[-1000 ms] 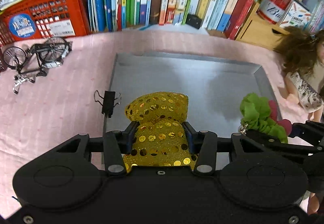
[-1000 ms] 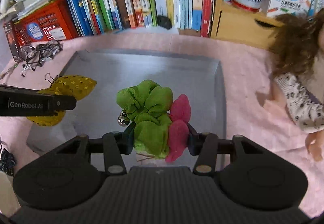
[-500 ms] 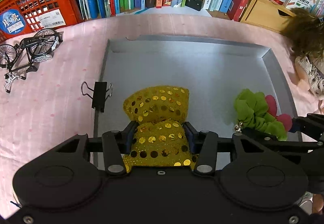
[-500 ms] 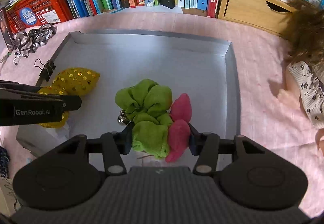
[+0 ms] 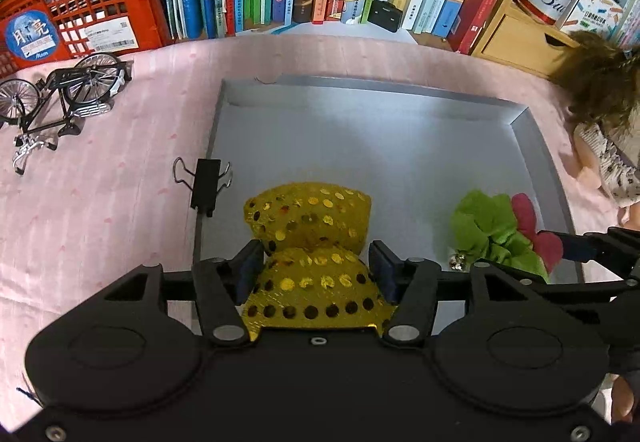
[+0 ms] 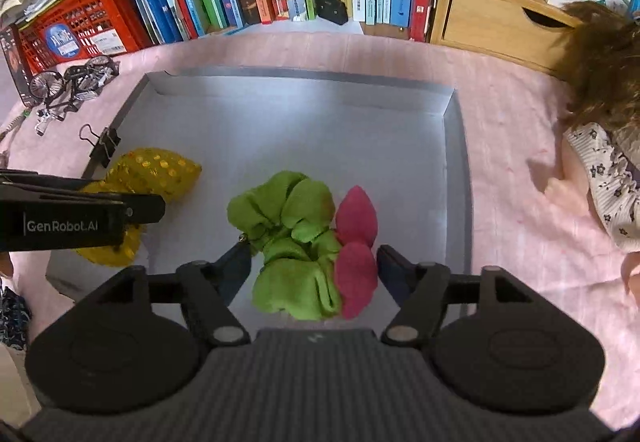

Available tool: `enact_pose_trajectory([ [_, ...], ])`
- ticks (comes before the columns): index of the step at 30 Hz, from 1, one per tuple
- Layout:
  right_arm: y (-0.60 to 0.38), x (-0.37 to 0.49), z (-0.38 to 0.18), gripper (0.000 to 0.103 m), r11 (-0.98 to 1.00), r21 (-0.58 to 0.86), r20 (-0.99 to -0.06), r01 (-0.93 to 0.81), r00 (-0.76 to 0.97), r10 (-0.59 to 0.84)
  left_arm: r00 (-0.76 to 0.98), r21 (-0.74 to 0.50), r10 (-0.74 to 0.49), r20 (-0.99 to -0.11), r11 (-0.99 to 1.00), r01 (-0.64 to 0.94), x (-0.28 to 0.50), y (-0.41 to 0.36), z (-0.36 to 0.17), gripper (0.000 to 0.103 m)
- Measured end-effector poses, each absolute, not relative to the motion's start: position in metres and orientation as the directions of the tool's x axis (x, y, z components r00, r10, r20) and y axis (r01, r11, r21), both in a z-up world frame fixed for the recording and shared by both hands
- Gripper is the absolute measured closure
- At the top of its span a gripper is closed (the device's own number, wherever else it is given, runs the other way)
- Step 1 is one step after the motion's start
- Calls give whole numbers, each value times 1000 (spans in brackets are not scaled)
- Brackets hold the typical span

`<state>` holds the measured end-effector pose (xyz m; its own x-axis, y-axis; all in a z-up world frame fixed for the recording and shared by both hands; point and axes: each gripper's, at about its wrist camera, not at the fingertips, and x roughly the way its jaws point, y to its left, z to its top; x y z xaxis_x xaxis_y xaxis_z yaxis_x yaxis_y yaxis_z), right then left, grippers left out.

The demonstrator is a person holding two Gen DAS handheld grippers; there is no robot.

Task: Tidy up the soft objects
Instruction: 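Lower the sequin pouch and scrunchies into the white tray and open both tools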

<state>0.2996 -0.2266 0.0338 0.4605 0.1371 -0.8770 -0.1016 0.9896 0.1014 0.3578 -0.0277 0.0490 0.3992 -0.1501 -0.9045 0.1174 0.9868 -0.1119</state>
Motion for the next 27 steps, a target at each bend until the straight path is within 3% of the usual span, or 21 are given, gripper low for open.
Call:
enact_pose_trajectory([
  [12, -231, 275, 66, 19, 990, 106, -839, -96, 525, 141, 481, -102, -144, -865, 988, 113, 328, -19, 91, 41],
  [27, -242, 186, 115, 10, 978, 122, -684, -170, 700, 207, 622, -149, -231, -748, 972, 182, 235, -6, 138, 38],
])
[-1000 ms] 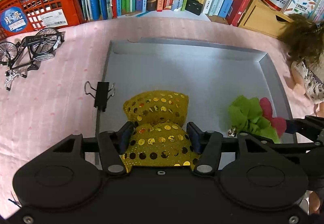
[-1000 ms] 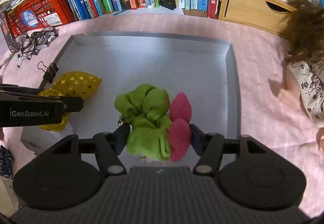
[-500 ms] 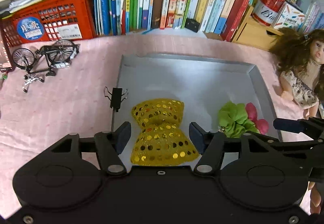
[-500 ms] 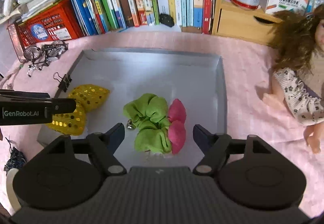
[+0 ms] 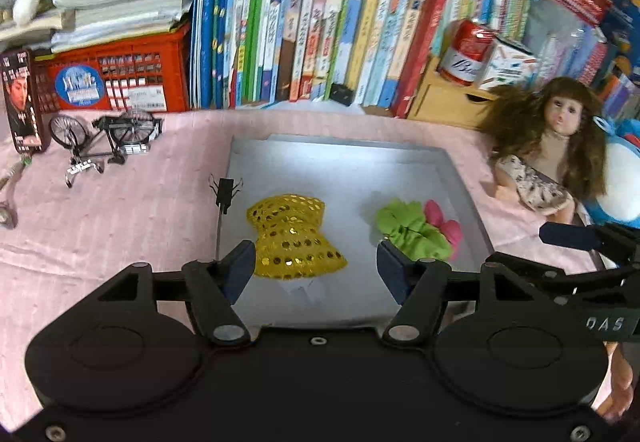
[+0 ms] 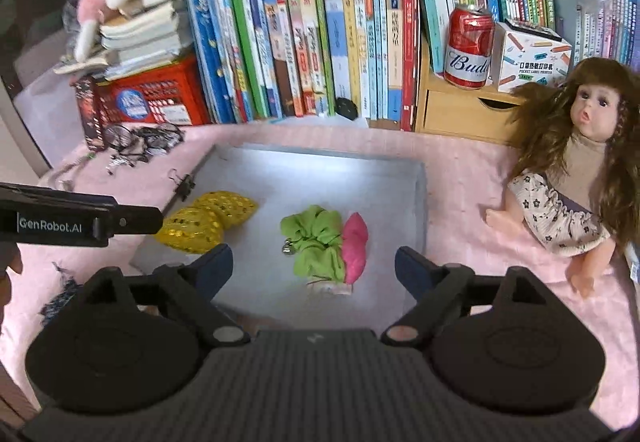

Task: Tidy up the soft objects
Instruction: 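Lower the sequin pouch and scrunchies into the white tray and open both tools, then withdraw both tools from the tray toward the foam block and purple pom-pom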

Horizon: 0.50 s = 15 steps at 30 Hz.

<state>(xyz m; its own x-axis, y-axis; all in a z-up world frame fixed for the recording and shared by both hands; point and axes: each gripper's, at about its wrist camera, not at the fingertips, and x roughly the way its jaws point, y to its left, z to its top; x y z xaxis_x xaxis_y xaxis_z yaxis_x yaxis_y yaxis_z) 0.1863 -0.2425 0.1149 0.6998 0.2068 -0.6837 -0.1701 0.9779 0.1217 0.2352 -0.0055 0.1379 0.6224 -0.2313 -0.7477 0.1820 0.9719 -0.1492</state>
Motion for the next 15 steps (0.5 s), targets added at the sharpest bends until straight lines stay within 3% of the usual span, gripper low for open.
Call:
enact_pose_trajectory([
  [3, -245, 169, 121, 7, 976, 123, -648, -178, 731, 215, 648, -133, -241, -723, 968, 212, 214, -7, 144, 32],
  [15, -246, 99, 130, 1, 976, 82, -513, -204, 830, 217, 722, -122, -319, -613, 942, 313, 131, -7, 149, 26],
])
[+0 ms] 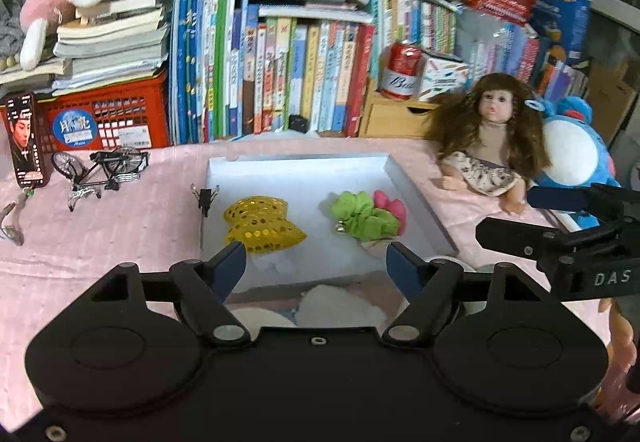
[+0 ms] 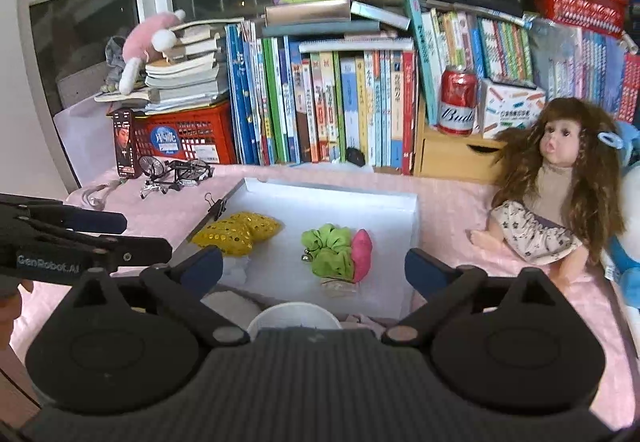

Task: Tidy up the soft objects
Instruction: 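Withdraw both tools from the tray toward the foam block and purple pom-pom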

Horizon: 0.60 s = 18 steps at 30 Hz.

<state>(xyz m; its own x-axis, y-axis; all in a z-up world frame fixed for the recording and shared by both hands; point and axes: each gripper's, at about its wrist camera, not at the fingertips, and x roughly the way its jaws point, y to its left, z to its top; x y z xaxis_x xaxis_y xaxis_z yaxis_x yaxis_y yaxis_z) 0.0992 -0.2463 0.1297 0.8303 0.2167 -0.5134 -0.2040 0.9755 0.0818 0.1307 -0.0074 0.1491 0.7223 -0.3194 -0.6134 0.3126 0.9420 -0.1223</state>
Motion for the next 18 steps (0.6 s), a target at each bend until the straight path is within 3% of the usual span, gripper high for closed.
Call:
enact_pose_trajectory([
  [18, -256, 23, 92, 0, 991, 28, -382, -131, 915, 132, 809, -65, -330, -486, 937, 343, 44, -6, 115, 15],
])
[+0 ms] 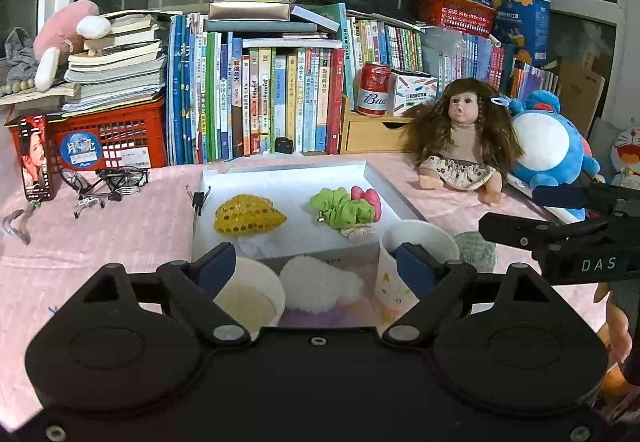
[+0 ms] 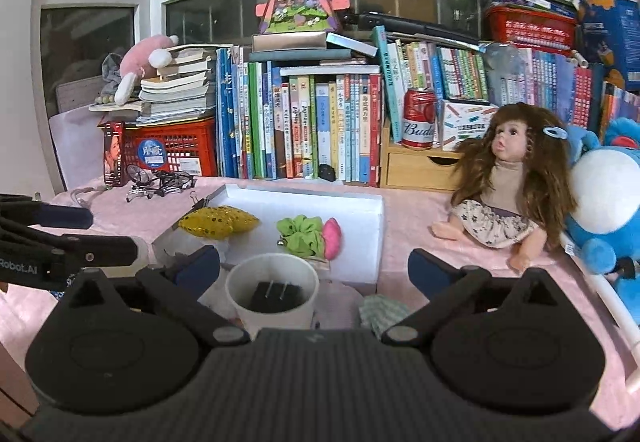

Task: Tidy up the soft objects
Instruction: 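Withdraw both tools from the tray toward the foam block and purple pom-pom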

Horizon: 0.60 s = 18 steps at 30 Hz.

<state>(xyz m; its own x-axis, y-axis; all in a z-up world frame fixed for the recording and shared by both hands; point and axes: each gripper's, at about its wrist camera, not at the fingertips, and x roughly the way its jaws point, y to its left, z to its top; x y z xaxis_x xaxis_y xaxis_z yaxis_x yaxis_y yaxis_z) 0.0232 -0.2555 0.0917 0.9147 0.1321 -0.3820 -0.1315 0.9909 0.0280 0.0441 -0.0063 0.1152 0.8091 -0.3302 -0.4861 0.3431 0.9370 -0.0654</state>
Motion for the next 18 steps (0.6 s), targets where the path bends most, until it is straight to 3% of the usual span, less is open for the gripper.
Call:
enact_pose_trajectory([
  [18, -253, -11, 36, 0, 991, -91, -340, -97, 938, 61, 833, -53, -298, -467, 949, 310, 7, -9, 59, 14],
])
